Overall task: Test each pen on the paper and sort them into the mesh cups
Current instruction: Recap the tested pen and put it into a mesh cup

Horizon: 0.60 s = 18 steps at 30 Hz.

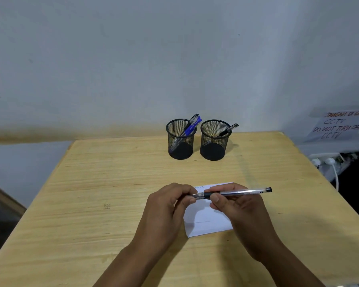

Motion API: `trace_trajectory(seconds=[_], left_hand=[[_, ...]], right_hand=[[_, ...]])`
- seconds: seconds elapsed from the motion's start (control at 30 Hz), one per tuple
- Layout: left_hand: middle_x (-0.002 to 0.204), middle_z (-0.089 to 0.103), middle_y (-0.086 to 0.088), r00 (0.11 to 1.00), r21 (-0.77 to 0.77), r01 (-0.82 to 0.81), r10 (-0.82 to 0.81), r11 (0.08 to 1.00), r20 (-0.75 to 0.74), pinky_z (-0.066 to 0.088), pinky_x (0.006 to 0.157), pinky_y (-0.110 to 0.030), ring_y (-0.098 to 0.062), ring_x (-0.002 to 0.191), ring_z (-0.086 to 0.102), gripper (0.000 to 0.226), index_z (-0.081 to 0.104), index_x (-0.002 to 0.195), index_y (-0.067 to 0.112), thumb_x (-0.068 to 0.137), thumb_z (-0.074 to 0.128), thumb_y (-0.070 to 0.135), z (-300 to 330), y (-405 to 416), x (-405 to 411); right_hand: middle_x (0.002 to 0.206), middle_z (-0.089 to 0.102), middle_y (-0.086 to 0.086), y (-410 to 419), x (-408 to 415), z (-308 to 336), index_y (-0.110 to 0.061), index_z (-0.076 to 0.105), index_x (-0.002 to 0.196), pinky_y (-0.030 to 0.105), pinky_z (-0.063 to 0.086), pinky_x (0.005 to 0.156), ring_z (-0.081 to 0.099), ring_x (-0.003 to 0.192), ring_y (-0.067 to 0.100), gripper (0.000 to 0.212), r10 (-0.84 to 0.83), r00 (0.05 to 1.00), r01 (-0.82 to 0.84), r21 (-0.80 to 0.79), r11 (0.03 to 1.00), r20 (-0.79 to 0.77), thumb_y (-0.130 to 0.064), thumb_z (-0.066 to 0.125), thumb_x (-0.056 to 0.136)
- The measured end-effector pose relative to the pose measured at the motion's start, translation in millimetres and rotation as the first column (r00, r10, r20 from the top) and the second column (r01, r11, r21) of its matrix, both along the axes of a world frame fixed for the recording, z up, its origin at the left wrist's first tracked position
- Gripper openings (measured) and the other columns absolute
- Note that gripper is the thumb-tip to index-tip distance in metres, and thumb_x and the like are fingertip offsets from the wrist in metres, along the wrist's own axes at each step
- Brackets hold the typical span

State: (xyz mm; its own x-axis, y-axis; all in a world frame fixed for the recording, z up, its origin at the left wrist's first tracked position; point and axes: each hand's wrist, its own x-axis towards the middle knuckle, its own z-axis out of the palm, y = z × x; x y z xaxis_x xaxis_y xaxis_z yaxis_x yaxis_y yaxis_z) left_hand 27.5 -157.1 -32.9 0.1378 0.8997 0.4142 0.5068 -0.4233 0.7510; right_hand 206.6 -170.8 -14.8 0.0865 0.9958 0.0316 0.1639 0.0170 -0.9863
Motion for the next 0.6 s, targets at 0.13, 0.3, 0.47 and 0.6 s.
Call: trace_trajectory(seconds=[0.13, 0.3, 0.47, 0.6], left_hand=[[0.091, 0.070, 0.021, 0.997, -0.029, -0.023, 0.025, 0.999, 0.073, 0.046, 0.075, -0.014, -0.004, 0.088, 0.066, 0.015, 0.073, 0.093, 0.026, 0.089, 0.065, 0.014, -1, 2, 3], [0.084, 0.074, 0.019, 0.968, -0.272, 0.062, 0.008, 0.960, 0.250, 0.046, 0.073, -0.010, 0.002, 0.083, 0.067, 0.013, 0.077, 0.091, 0.027, 0.086, 0.074, 0.015, 8, 4, 27], [0.092, 0.074, 0.016, 0.963, -0.327, 0.085, 0.006, 0.941, 0.270, 0.047, 0.080, -0.011, 0.002, 0.090, 0.066, 0.026, 0.073, 0.109, 0.025, 0.084, 0.077, 0.027, 8, 34, 48], [0.114, 0.067, 0.016, 0.981, -0.351, -0.056, 0.117, 0.935, 0.154, 0.049, 0.084, -0.019, 0.001, 0.095, 0.061, 0.050, 0.064, 0.126, 0.021, 0.081, 0.077, 0.036, 8, 78, 62]], right_hand=[[0.090, 0.078, -0.001, 2, -3, -4, -0.021, 0.078, 0.086, 0.044, 0.061, 0.080, 0.073, 0.086, 0.022, 0.015, -0.013, 0.997, 0.014, 0.015, 1.000, -0.076, -0.008, 0.071, 0.087], [0.081, 0.078, 0.005, 18, -4, 4, -0.015, 0.069, 0.094, 0.028, 0.060, 0.069, 0.074, 0.073, 0.018, 0.012, -0.229, 0.920, 0.217, -0.073, 0.973, -0.317, -0.009, 0.072, 0.085], [0.074, 0.075, 0.007, 47, 25, 13, -0.010, 0.068, 0.087, 0.030, 0.056, 0.061, 0.069, 0.069, 0.018, 0.011, -0.282, 0.913, 0.302, 0.026, 0.953, -0.294, -0.007, 0.076, 0.081], [0.069, 0.068, -0.003, 84, 67, 34, -0.017, 0.074, 0.086, 0.030, 0.052, 0.062, 0.059, 0.059, 0.010, 0.003, -0.321, 0.936, 0.298, 0.156, 0.942, 0.148, -0.018, 0.076, 0.084]])
